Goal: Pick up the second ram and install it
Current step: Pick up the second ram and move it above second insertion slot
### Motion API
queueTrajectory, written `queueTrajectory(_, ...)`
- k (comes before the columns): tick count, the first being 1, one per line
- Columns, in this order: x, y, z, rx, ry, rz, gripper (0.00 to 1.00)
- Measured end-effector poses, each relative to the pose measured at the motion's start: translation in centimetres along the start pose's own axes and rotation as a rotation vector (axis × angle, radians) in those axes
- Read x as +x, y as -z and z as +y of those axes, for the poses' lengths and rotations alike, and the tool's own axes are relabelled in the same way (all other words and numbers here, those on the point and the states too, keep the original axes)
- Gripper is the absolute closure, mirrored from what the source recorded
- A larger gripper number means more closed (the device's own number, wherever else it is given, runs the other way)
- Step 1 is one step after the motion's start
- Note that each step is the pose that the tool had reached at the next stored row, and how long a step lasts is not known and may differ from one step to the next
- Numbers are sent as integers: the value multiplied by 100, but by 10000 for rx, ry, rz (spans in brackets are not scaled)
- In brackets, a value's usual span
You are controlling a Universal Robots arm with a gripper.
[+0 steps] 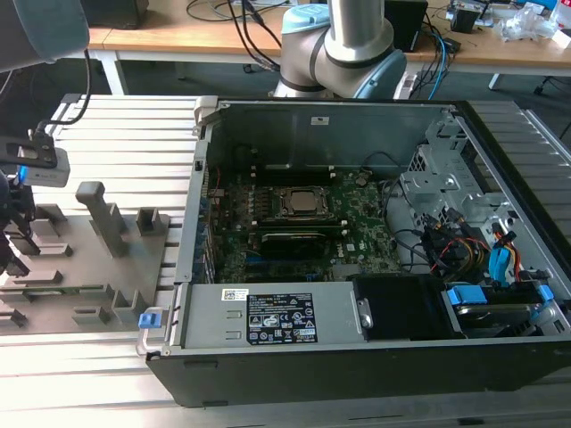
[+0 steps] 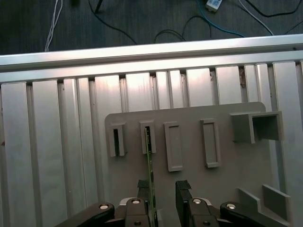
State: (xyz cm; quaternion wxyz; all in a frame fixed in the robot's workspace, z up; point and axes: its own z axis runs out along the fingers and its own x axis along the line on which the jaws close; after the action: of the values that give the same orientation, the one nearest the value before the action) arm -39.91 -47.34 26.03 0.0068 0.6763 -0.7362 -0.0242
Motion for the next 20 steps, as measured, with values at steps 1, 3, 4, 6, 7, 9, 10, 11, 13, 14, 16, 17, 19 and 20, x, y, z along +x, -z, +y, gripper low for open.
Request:
queueTrajectory(1, 0, -5, 0, 0, 1, 0, 64)
queueTrajectory(3, 1, -23, -1, -2, 2, 2, 64)
queueTrajectory(4, 1, -28, -1, -2, 2, 1, 64)
queueTrajectory(6, 1, -41, -2, -1, 2, 1, 64)
queueTrajectory(7, 1, -54, -3, -1, 3, 1, 64)
queueTrajectory(9, 2, -86, -4, -1, 4, 1, 64)
queueTrajectory(10, 2, -95, -5, -1, 4, 1, 64)
queueTrajectory(11, 2, -104, -5, -1, 4, 1, 64)
queueTrajectory(13, 3, -128, -7, -1, 6, 1, 64)
queueTrajectory(14, 3, -139, -9, -1, 6, 2, 64)
queueTrajectory(16, 3, -179, -18, -1, 8, 3, 64)
queueTrajectory(17, 3, -202, -25, -1, 11, 3, 64)
queueTrajectory(19, 4, -240, -31, -1, 13, 6, 64)
queueTrajectory(20, 4, -250, -32, -1, 14, 7, 64)
